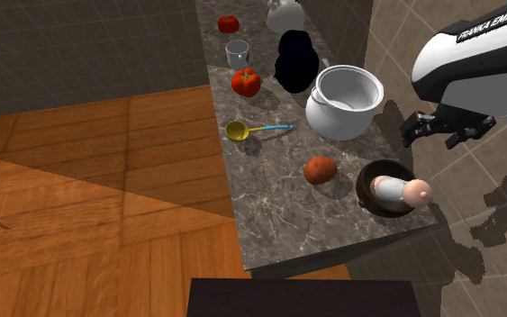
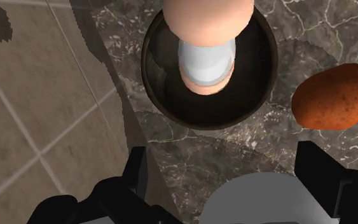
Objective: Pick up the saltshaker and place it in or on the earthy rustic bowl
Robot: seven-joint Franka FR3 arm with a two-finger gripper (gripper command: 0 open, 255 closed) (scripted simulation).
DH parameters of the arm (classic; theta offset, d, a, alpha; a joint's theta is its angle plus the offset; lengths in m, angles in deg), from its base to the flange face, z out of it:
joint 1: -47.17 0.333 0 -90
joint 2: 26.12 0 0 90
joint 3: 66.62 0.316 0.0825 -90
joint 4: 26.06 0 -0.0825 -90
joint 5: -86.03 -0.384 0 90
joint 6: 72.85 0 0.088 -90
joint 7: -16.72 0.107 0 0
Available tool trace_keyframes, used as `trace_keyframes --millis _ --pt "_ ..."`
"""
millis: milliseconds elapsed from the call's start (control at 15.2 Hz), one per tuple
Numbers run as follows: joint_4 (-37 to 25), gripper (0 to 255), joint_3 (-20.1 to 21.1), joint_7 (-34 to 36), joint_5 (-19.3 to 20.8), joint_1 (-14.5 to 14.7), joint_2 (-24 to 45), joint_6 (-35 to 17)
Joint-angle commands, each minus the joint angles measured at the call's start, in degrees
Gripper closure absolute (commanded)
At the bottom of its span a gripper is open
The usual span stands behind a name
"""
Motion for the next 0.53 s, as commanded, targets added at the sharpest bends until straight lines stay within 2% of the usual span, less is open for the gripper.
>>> trace_keyframes --millis 0,198,462 --pt "-0.29 0 -0.02 0.09 0.13 0.11 -1.34 1.63" --pt "-1.49 0 -0.03 0.31 0.44 0.39 -4.81 6.29" --pt "-1.49 0 -0.02 0.31 0.45 0.38 -4.81 6.29"
